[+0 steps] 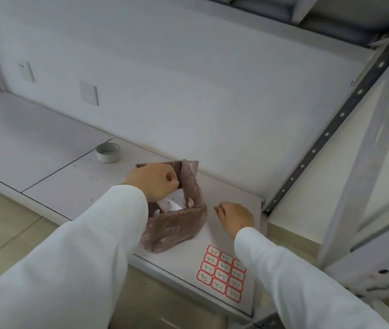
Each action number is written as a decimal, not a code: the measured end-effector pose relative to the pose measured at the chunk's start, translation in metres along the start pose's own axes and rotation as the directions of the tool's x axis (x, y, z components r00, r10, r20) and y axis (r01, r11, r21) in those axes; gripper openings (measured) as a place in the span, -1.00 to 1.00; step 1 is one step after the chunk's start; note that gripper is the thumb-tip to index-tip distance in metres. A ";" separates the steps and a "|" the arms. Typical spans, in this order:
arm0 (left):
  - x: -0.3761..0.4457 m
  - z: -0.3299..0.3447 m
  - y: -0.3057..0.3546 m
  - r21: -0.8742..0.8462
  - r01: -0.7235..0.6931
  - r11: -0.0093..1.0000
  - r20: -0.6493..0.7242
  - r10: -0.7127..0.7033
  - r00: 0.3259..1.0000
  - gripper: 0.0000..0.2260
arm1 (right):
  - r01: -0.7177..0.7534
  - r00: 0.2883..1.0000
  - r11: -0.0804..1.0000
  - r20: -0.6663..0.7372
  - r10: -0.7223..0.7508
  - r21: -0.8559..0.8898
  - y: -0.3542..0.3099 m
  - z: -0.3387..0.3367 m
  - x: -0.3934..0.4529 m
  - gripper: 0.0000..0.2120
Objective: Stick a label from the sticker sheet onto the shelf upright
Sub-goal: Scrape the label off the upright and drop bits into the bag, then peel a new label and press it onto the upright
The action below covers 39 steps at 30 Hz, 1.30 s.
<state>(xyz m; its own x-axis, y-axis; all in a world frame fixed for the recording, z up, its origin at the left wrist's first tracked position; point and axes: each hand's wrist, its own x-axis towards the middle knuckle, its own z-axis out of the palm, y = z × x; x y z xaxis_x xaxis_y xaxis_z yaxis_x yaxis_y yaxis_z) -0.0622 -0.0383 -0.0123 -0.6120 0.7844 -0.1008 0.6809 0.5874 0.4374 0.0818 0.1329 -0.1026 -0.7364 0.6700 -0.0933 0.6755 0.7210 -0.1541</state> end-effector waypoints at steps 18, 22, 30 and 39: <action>-0.017 -0.008 0.009 0.087 -0.071 0.994 0.062 0.066 0.996 -0.79 | -0.086 0.950 0.996 0.303 0.075 0.024 0.002 -0.003 -0.018 -0.74; -0.022 -0.005 0.025 0.016 -0.172 0.985 -0.013 0.172 0.985 -0.72 | -0.002 0.993 0.970 0.114 -0.026 0.243 -0.022 -0.081 -0.032 -0.83; -0.050 -0.007 0.080 0.021 -0.408 0.913 -0.393 0.383 0.836 -0.59 | 0.135 0.991 0.607 -0.096 -0.098 0.783 -0.024 -0.141 -0.088 -0.82; -0.058 0.006 0.090 -0.230 -0.320 0.919 -0.376 0.220 0.900 -0.75 | 0.204 0.976 0.549 -0.129 -0.173 0.810 -0.018 -0.137 -0.095 -0.81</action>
<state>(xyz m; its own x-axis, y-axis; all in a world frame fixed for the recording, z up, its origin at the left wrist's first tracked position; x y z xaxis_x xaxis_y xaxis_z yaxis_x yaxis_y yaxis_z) 0.0372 -0.0291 0.0272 -0.5525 0.7604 0.3415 0.7294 0.2428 0.6396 0.1444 0.0808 0.0433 -0.8312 0.5525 0.0627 0.1912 0.3898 -0.9008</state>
